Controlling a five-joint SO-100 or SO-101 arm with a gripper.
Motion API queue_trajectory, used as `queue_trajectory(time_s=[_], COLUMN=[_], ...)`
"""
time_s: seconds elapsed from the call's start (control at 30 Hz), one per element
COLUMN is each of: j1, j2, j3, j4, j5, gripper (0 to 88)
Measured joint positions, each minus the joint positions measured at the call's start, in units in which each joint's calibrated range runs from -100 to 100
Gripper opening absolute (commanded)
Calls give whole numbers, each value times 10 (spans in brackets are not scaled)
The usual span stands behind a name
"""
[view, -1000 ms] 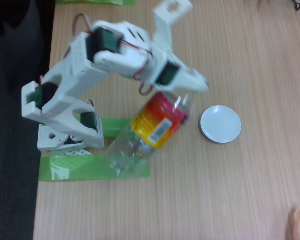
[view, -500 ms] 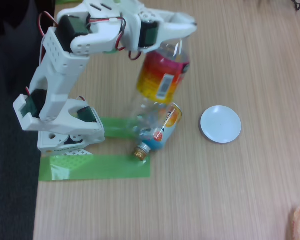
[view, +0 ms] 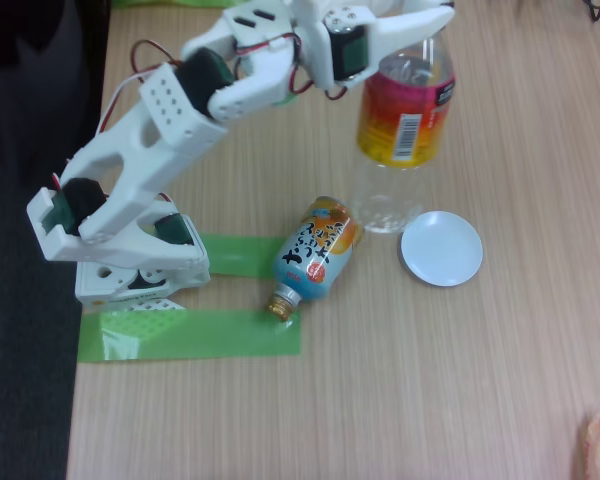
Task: Pick up the plastic bottle and stand it up on the white place
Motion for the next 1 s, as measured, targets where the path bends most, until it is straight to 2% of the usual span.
queue_trajectory(time_s=[0.13, 0.47, 0.67, 1.0], j1=[0, 0, 36, 90], j2=[0, 1, 1, 1], j3=[69, 139, 140, 140], j4=[-78, -196, -233, -256], j5=[0, -3, -77, -102], gripper=[59, 59, 59, 59])
